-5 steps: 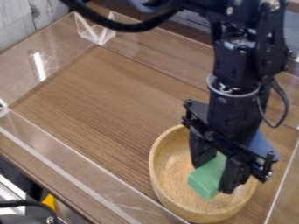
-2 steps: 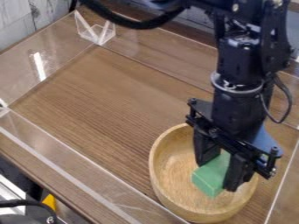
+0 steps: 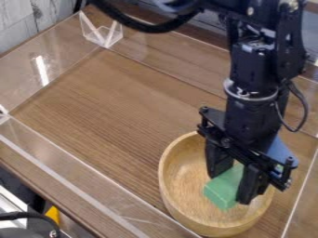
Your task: Put the green block in the brown bowl
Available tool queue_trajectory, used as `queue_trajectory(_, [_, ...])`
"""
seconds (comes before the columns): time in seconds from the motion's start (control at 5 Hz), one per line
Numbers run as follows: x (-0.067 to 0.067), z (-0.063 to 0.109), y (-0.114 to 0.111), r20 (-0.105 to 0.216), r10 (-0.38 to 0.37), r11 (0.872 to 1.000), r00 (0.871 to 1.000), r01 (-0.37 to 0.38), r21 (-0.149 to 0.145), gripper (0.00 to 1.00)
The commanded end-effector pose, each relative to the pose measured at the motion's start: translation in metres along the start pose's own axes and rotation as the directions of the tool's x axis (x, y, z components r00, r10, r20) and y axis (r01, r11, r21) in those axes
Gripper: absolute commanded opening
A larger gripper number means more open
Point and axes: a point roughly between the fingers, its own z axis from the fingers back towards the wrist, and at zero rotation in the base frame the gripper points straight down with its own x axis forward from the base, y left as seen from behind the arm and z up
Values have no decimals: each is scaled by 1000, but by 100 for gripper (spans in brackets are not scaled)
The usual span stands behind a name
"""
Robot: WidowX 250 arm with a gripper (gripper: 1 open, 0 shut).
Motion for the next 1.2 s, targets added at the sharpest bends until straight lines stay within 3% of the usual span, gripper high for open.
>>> queue_trajectory(0.0, [10, 7, 0, 43, 0, 1000, 999, 0, -8, 0])
queue_trajectory(1.0, [12, -3, 4, 38, 17, 1000, 999, -17, -18, 0])
